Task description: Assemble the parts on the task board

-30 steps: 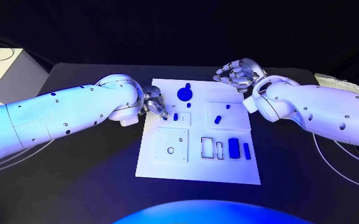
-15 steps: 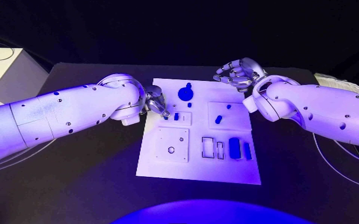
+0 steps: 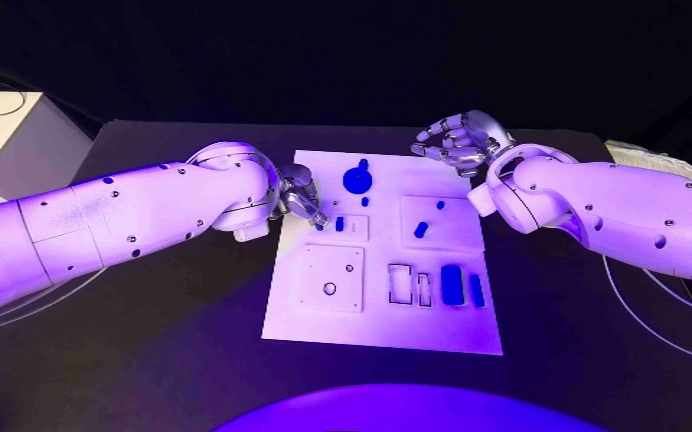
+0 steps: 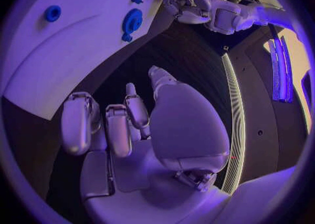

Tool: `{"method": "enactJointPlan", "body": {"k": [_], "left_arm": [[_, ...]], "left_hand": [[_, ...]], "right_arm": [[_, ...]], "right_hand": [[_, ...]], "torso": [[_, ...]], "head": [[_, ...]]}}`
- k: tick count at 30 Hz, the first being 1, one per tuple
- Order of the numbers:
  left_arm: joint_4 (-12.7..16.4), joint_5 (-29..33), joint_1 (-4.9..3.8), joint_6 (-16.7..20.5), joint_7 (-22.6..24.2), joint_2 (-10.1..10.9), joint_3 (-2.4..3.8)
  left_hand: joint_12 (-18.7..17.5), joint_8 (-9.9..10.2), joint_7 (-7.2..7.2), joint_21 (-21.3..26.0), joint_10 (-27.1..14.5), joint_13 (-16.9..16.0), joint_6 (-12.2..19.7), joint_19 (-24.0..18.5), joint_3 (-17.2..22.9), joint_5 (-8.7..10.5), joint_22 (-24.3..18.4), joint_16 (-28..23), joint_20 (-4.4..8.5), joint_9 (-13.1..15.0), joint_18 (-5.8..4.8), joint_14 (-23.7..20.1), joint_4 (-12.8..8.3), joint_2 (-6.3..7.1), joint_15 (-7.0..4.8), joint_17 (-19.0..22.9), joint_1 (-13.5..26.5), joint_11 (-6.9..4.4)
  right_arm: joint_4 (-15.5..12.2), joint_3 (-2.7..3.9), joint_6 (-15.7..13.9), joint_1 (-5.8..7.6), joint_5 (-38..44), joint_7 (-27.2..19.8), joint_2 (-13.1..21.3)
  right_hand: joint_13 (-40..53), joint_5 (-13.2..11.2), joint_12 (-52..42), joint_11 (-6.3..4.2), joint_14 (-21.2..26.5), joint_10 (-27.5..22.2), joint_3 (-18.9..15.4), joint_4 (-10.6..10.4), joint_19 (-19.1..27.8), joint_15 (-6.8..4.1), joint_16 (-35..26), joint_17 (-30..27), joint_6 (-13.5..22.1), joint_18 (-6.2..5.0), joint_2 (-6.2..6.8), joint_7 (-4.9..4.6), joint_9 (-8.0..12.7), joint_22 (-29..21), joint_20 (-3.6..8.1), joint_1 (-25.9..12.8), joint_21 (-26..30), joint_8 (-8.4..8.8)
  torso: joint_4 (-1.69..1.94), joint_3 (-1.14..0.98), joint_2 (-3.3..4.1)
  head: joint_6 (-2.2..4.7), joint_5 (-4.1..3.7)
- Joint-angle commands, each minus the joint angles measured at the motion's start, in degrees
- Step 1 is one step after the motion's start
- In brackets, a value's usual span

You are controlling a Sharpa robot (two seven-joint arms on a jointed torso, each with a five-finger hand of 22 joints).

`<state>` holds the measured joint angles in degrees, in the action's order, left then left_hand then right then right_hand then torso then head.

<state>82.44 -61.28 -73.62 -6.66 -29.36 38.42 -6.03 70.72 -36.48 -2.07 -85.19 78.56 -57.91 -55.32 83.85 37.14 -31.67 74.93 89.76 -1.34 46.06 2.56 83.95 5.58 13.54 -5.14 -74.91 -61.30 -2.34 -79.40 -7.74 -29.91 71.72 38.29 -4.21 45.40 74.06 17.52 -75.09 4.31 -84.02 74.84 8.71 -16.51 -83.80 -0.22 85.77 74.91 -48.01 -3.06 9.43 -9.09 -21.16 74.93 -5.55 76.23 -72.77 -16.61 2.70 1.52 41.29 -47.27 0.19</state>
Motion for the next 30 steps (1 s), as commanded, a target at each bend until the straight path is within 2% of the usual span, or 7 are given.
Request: {"method": "enactJointPlan", "body": {"k": [1, 7, 20, 26, 28, 30], "left_arm": [[0.0, -0.2, 0.4, -1.3, 0.4, -0.2, -0.29], [0.0, -0.4, 0.4, -1.3, 0.4, -0.1, -0.29], [-0.2, -0.8, 0.4, -1.6, 0.4, 0.1, -0.29], [-0.1, -0.9, 0.41, -1.8, 0.4, 0.4, -0.28], [0.0, -1.0, 0.42, -1.7, 0.4, 0.5, -0.27], [0.1, -1.0, 0.42, -1.5, 0.4, 0.6, -0.26]], "left_hand": [[-0.3, 0.5, 0.97, 0.3, -0.1, -0.2, -0.9, 0.0, 2.0, 0.47, 5.7, 0.2, 0.44, -0.4, -0.24, 6.0, -2.8, -0.19, -0.53, -15.0, 1.0, -0.41], [-0.3, 0.8, 0.96, 0.3, -0.1, -0.4, -1.2, 0.0, 0.2, 0.56, 5.6, 0.2, 0.5, -0.7, -0.24, 6.0, -1.1, -0.68, -0.56, -14.9, 1.8, -0.42], [-0.6, 1.1, 0.95, 0.6, -0.4, -0.3, -1.5, -0.2, -2.2, 1.19, 5.3, 0.1, 0.52, -1.0, -0.16, 6.0, 0.0, -0.39, -0.55, -14.9, 2.0, -0.4], [-0.6, 1.4, 0.91, 0.6, -0.4, -0.6, -1.8, -0.2, -5.0, 1.8, 5.4, 0.2, 0.49, -1.3, -0.17, 6.0, 1.6, -0.19, -0.52, -14.9, 2.6, -0.36], [-0.7, 1.4, 0.9, 0.7, -0.5, -0.6, -2.0, -0.2, -6.6, 2.37, 5.3, 0.1, 0.46, -1.4, -0.16, 6.0, 2.7, -0.07, -0.49, -14.9, 3.0, -0.34], [-0.9, 1.6, 0.83, 0.8, -0.6, -0.5, -2.1, -0.3, -8.6, 4.25, 5.2, 0.1, 0.43, -1.5, -0.13, 5.9, 4.2, -0.05, -0.44, -14.8, 3.3, -0.29]], "right_arm": [[-0.1, 0.01, 0.2, -0.01, 0.0, -0.7, 0.0], [-0.1, 0.01, 0.2, 0.0, 0.0, -0.8, 0.0], [-0.1, 0.01, 0.1, 0.0, 0.0, -0.9, 0.0], [-0.1, 0.01, 0.0, -0.01, -0.2, -1.1, 0.0], [0.0, 0.01, 0.0, -0.01, -0.3, -1.2, 0.0], [0.0, 0.01, 0.0, -0.01, -0.3, -1.3, 0.0]], "right_hand": [[0.0, 0.2, 0.3, 0.0, -3.7, -0.3, 0.2, 0.1, 0.0, 0.09, -0.3, 7.0, 0.4, -0.64, -0.27, -0.03, 0.0, 4.1, -0.09, -0.3, 0.3, -0.21], [0.0, 0.2, 0.2, 0.0, -3.7, -0.2, 0.3, 0.0, 0.0, 0.09, -0.3, 7.0, 0.4, -0.64, -0.3, -0.03, 0.0, 4.1, -0.09, -0.3, 0.4, -0.22], [-0.1, 0.2, 0.3, 0.01, -3.6, -0.3, 0.3, 0.0, 0.0, 0.1, -0.4, 6.9, 0.4, -0.65, -0.35, -0.04, 0.0, 4.0, -0.09, -0.4, 0.4, -0.24], [-0.1, 0.1, 0.2, 0.04, -3.6, -0.3, 0.2, -0.1, 0.0, 0.13, -0.4, 6.9, 0.5, -0.65, -0.36, -0.06, 0.0, 4.0, -0.1, -0.9, 0.5, -0.3], [-0.2, 0.1, 0.3, 0.06, -3.6, -0.4, 0.1, -0.2, 0.0, 0.14, -0.4, 6.9, 0.5, -0.66, -0.45, -0.07, 0.0, 4.0, -0.11, -1.3, 0.6, -0.36], [-0.3, 0.2, 0.4, 0.07, -3.6, -0.5, 0.1, -0.2, 0.1, 0.15, -0.5, 6.7, 0.5, -0.69, -0.47, -0.08, 0.0, 3.9, -0.12, -1.6, 0.7, -0.39]], "torso": [[0.0, 0.01, -0.01], [-0.01, 0.0, -0.01], [-0.05, 0.0, 0.01], [-0.01, 0.03, 0.02], [-0.01, 0.03, 0.02], [-0.02, 0.02, 0.01]], "head": [[-0.01, 0.02], [-0.03, 0.04], [0.0, 0.07], [0.01, 0.01], [0.01, 0.01], [0.01, 0.01]]}}
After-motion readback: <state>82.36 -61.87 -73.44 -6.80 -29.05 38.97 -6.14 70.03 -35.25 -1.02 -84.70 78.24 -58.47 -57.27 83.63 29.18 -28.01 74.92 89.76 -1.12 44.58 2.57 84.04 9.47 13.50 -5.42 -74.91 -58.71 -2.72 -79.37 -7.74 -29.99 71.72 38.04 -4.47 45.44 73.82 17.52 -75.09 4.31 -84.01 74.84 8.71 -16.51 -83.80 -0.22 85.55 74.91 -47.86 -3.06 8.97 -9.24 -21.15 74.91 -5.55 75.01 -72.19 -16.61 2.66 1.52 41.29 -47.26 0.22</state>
